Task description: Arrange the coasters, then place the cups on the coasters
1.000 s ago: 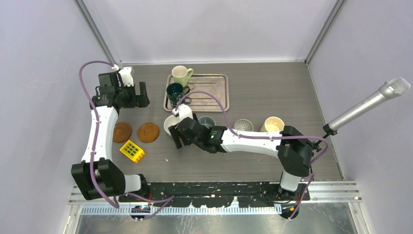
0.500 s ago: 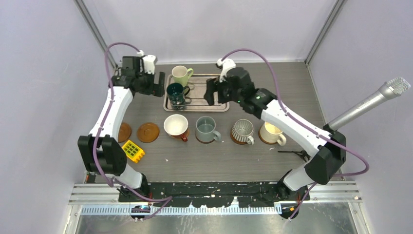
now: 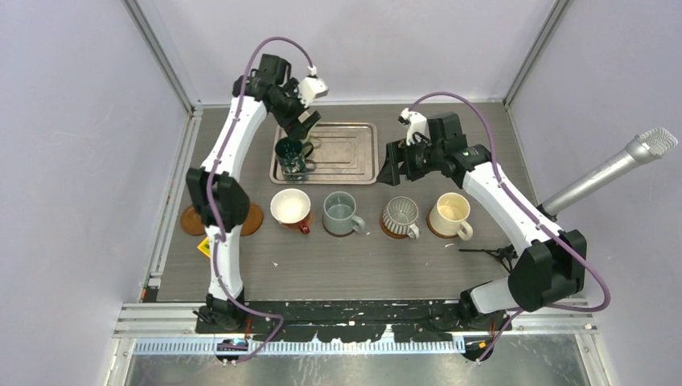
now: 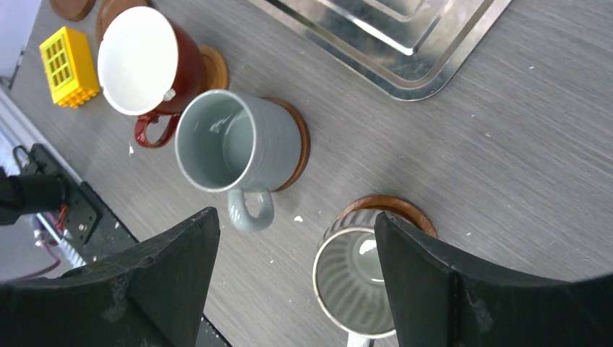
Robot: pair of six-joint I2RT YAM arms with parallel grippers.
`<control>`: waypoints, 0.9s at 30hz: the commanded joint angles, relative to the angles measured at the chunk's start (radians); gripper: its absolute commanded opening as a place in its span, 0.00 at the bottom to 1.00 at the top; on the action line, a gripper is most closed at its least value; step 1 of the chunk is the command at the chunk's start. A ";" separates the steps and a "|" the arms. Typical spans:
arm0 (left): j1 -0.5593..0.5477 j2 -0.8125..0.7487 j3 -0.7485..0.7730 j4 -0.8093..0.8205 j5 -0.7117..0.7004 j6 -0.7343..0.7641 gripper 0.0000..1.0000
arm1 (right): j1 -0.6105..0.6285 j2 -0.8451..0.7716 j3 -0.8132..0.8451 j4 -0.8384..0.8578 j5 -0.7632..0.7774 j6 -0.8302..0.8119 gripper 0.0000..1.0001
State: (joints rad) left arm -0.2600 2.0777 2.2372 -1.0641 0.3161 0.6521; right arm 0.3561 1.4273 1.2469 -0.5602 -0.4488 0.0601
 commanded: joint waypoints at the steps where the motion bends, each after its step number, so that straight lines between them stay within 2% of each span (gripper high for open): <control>1: -0.009 0.142 0.169 -0.176 0.012 0.176 0.89 | -0.026 -0.103 -0.040 0.043 -0.156 -0.046 0.83; 8: -0.025 0.183 0.107 -0.032 0.026 0.294 0.84 | -0.068 -0.096 -0.044 0.026 -0.190 -0.054 0.83; 13: -0.042 0.270 0.168 -0.073 0.023 0.358 0.81 | -0.082 -0.070 -0.028 -0.003 -0.225 -0.054 0.83; 20: -0.053 0.335 0.172 -0.035 0.013 0.377 0.80 | -0.092 -0.070 -0.028 -0.003 -0.230 -0.041 0.83; 27: -0.067 0.371 0.167 -0.076 -0.013 0.439 0.74 | -0.104 -0.062 -0.029 -0.003 -0.238 -0.036 0.83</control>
State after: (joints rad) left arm -0.3210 2.4516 2.3772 -1.1206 0.3073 1.0328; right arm 0.2623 1.3598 1.1961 -0.5655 -0.6598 0.0208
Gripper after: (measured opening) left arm 0.753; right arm 0.829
